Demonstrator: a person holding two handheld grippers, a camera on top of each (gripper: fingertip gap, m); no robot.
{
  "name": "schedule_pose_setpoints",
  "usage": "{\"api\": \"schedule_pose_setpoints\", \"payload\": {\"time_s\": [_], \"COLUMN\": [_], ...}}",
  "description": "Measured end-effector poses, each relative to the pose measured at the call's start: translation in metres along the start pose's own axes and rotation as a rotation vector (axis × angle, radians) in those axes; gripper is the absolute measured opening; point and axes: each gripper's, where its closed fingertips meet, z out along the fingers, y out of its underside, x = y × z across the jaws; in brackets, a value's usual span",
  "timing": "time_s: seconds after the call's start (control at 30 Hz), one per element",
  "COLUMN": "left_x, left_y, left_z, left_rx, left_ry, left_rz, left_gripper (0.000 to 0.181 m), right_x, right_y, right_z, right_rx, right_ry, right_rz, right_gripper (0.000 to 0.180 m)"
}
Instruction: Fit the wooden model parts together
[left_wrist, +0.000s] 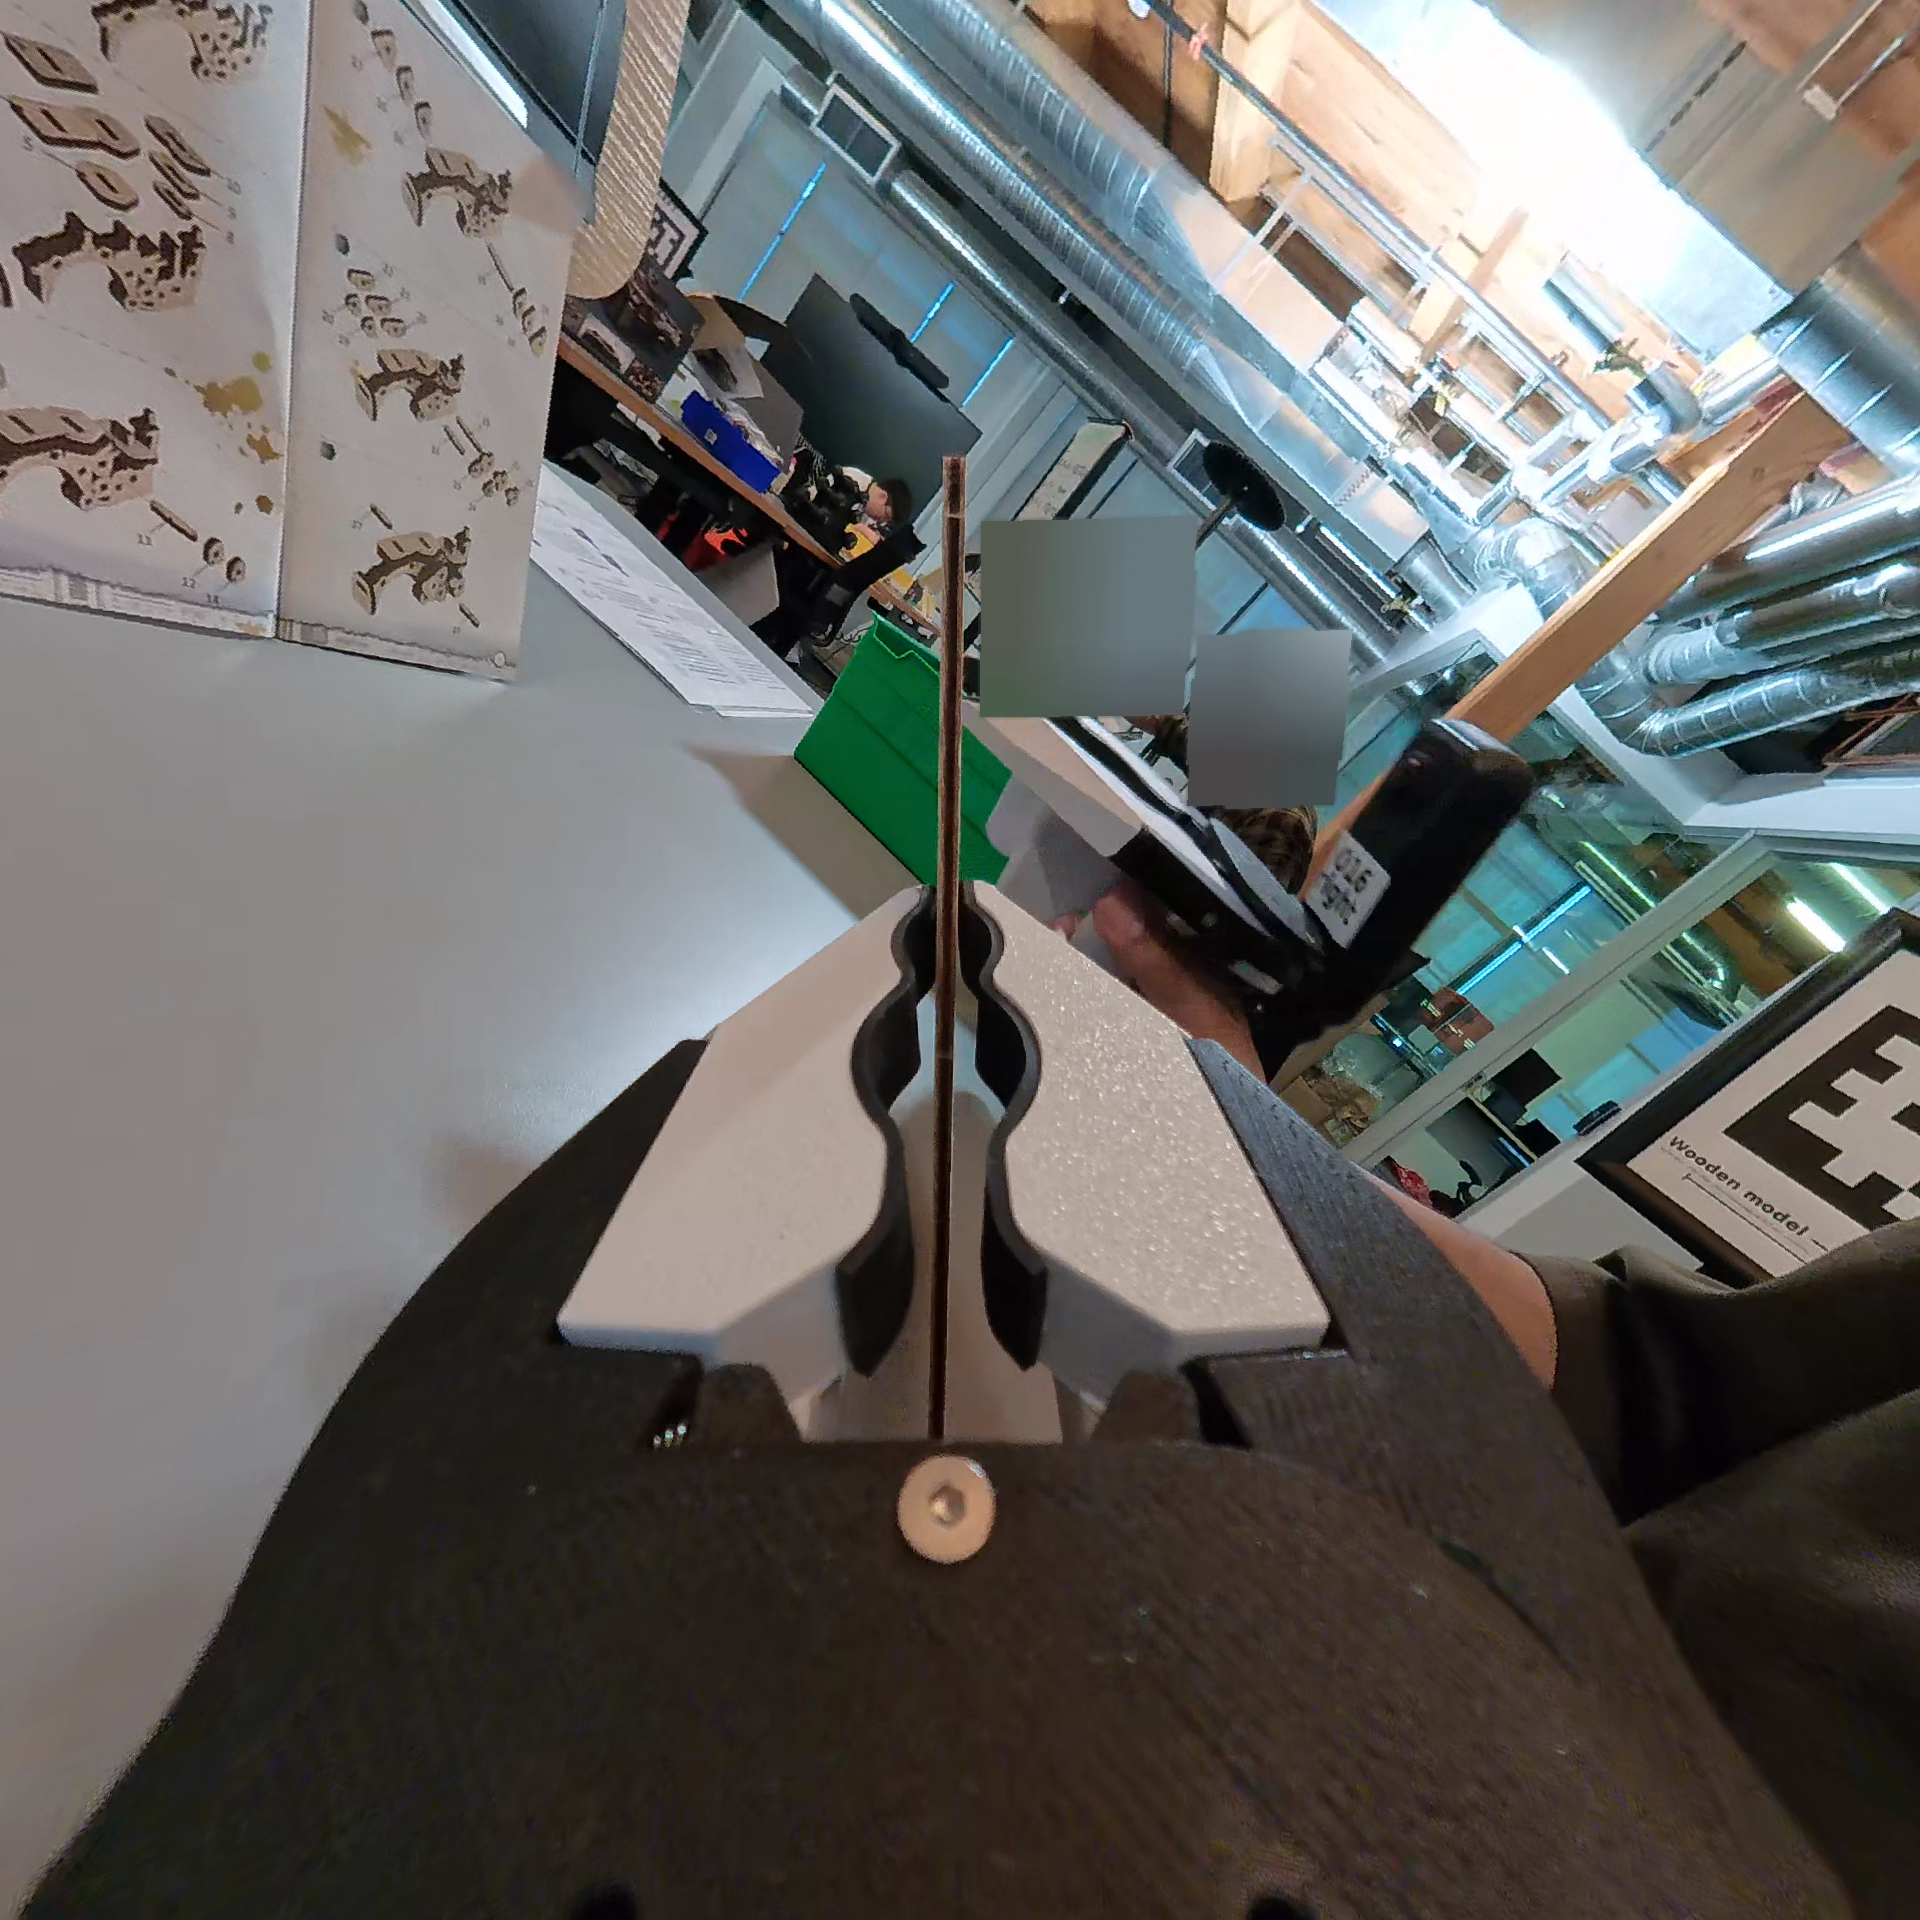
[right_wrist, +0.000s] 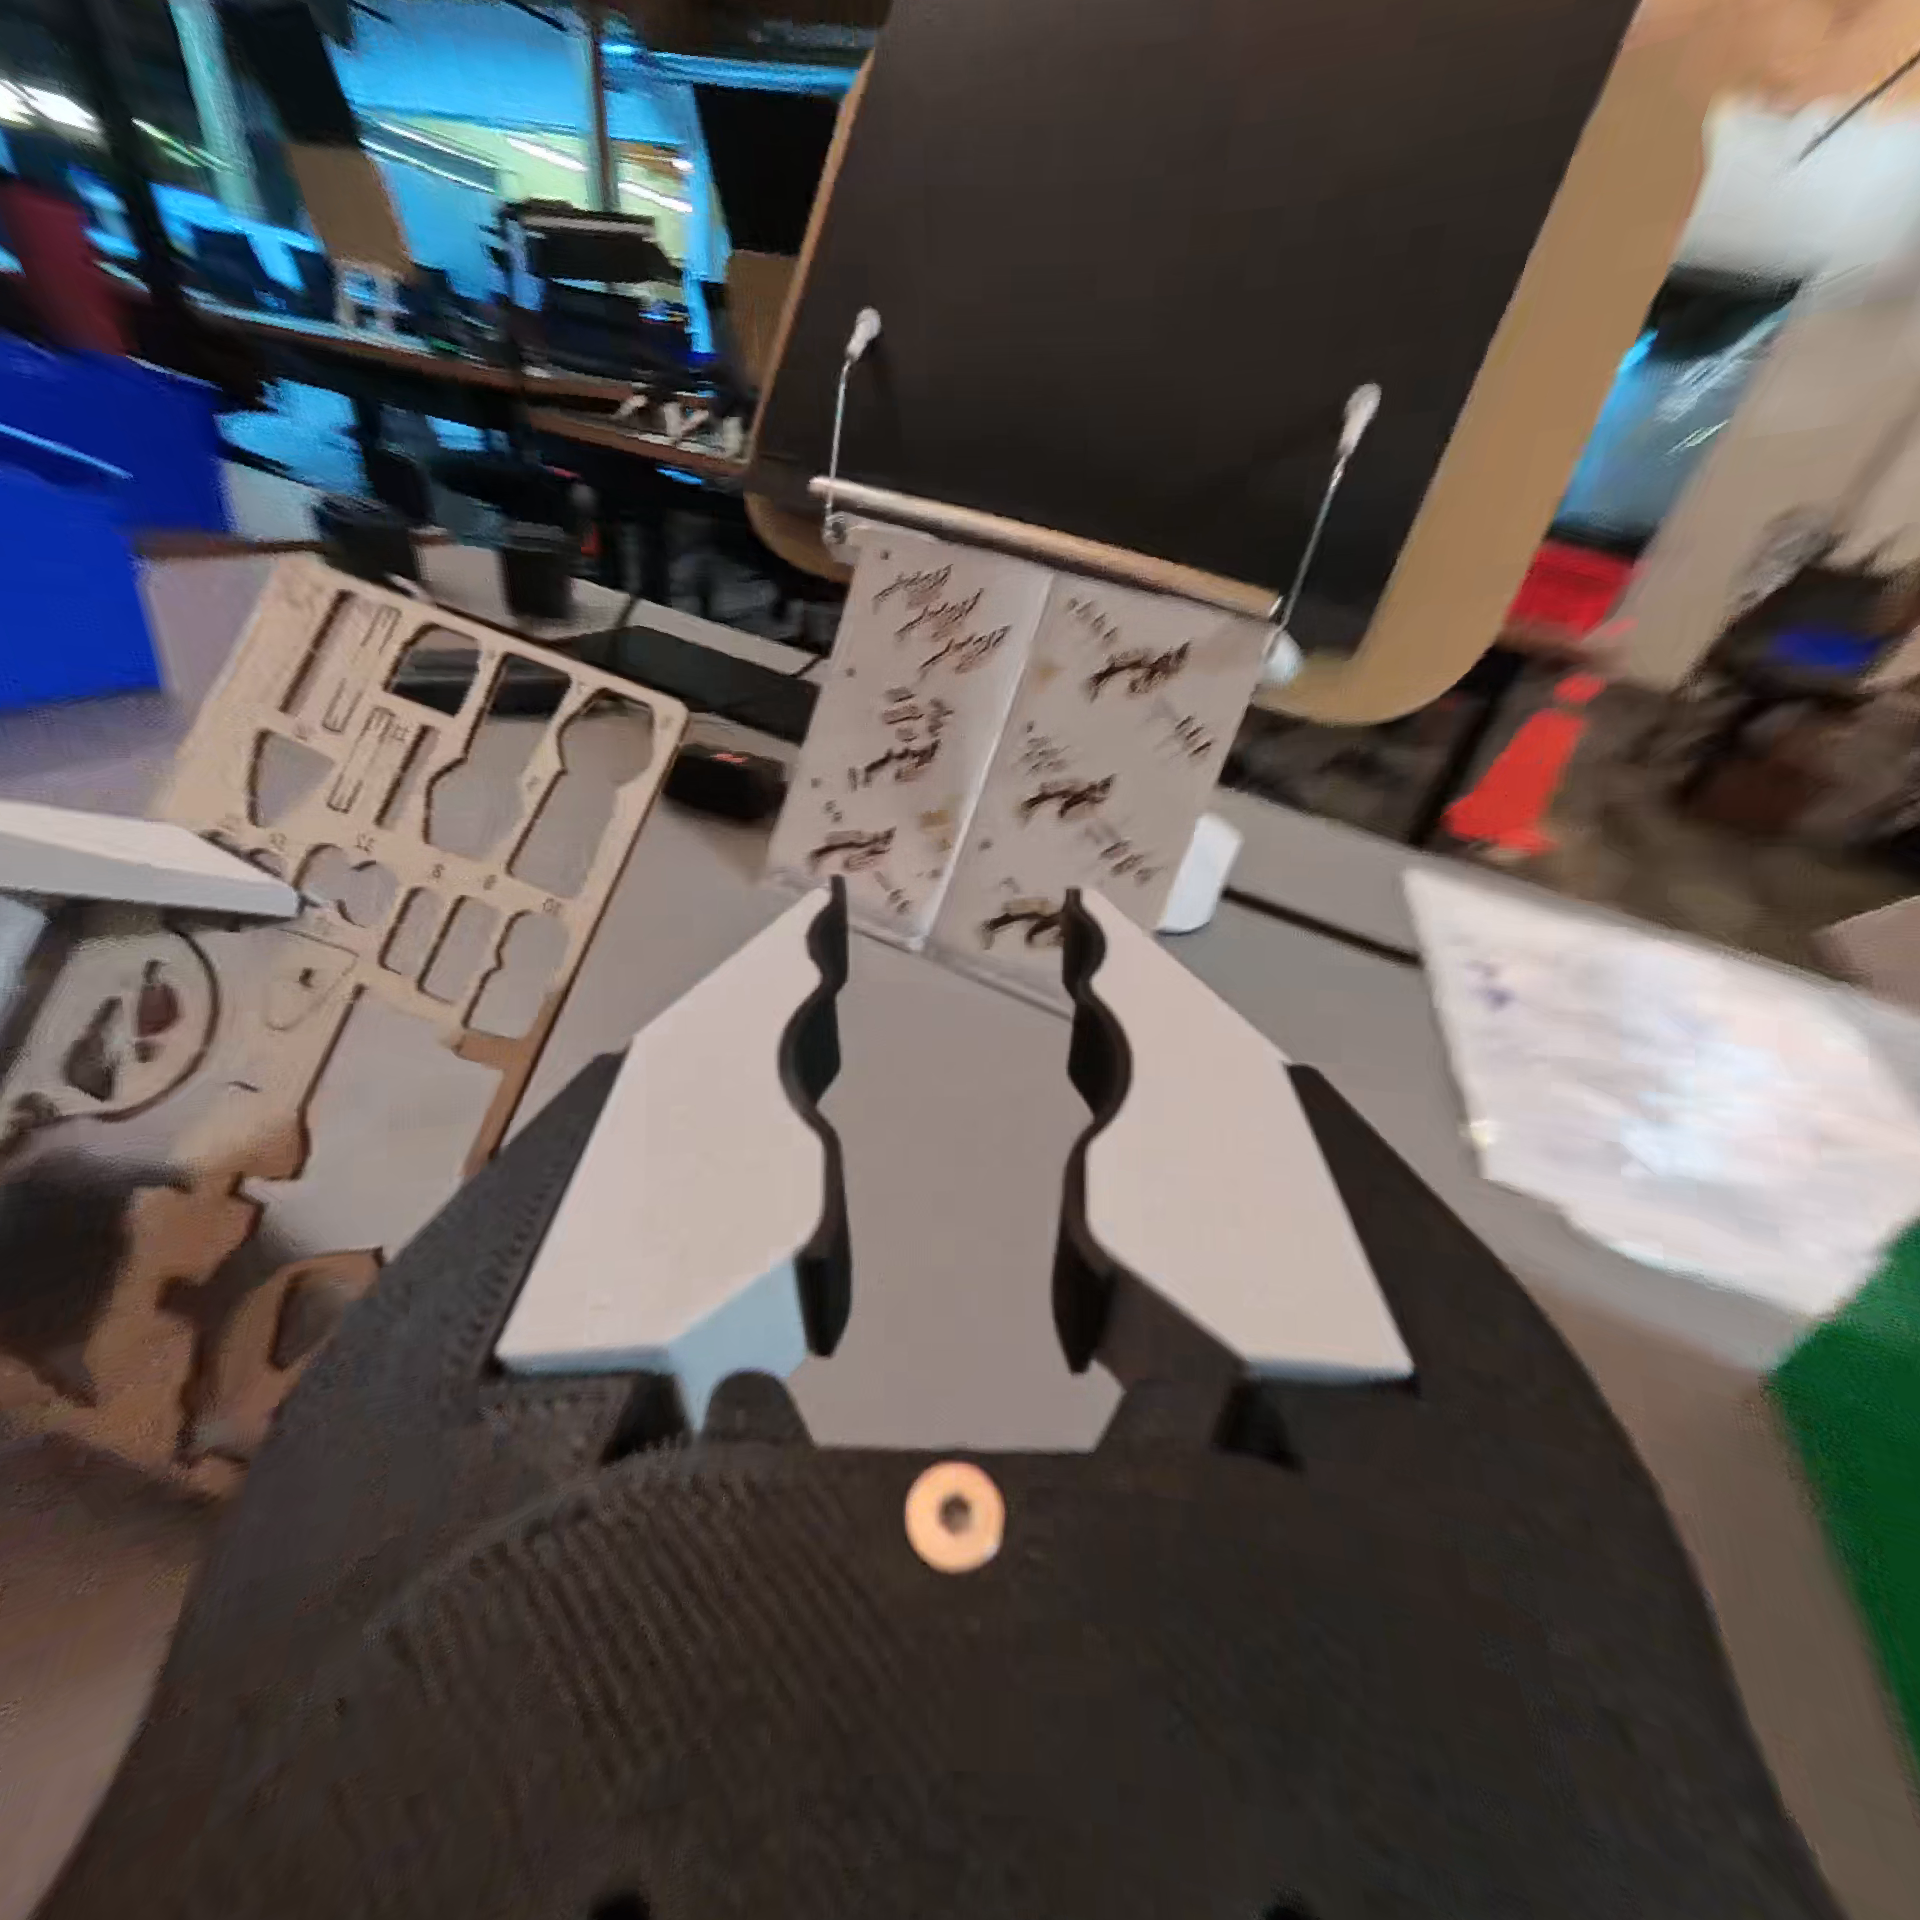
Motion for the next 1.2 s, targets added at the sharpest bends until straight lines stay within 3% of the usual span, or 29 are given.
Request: {"api": "schedule_pose_setpoints", "payload": {"time_s": [0.1, 0.2, 0.3, 0.5, 0.57, 0.63, 0.7, 0.8, 0.83, 0.9, 0.93, 1.07, 1.2], "left_x": [0.0, 0.0, -0.001, -0.001, -0.001, -0.001, -0.001, -0.001, -0.001, -0.001, -0.001, 0.0, 0.001], "left_y": [0.0, 0.0, 0.0, 0.0, 0.0, 0.0, 0.0, 0.0, 0.0, 0.0, 0.0, -0.001, -0.002], "left_z": [0.0, 0.0, 0.0, 0.0, 0.0, 0.0, 0.0, 0.0, 0.0, 0.0, 0.0, 0.0, -0.002], "left_rx": [-0.002, -0.002, -0.002, -0.003, -0.001, 0.0, 0.0, 0.001, 0.001, 0.001, 0.0, 0.003, 0.015], "left_ry": [-0.001, -0.002, -0.002, -0.001, 0.0, 0.001, 0.002, 0.004, 0.004, 0.005, 0.005, 0.01, 0.022], "left_rz": [-0.001, -0.001, -0.003, -0.006, -0.008, -0.008, -0.01, -0.012, -0.013, -0.014, -0.015, -0.016, -0.015], "left_gripper": [0.0, 0.0, 0.0, 0.0, 0.0, 0.0, 0.0, 0.0, 0.0, 0.0, 0.0, 0.0, 0.0], "right_x": [-0.019, -0.029, -0.039, -0.009, -0.007, -0.007, -0.021, -0.009, 0.004, 0.008, 0.004, -0.021, -0.033], "right_y": [0.0, 0.007, -0.005, -0.006, -0.004, 0.004, 0.012, 0.015, 0.015, 0.012, 0.01, 0.013, 0.027], "right_z": [0.001, 0.004, -0.006, -0.007, -0.001, 0.007, 0.009, 0.008, 0.005, 0.001, 0.0, 0.0, 0.003], "right_rx": [0.006, -0.044, -0.006, 0.016, 0.027, -0.016, -0.081, -0.084, -0.079, -0.077, -0.07, -0.074, -0.129], "right_ry": [-0.007, -0.075, -0.245, -0.163, -0.105, -0.042, -0.085, 0.014, 0.109, 0.152, 0.129, -0.032, -0.181], "right_rz": [-0.064, 0.077, 0.197, 0.206, 0.258, 0.342, 0.336, 0.147, 0.055, -0.089, -0.115, -0.061, 0.119], "right_gripper": [0.049, 0.073, 0.065, 0.057, 0.027, 0.013, 0.0, 0.0, 0.018, 0.0, 0.0, 0.012, 0.04]}}
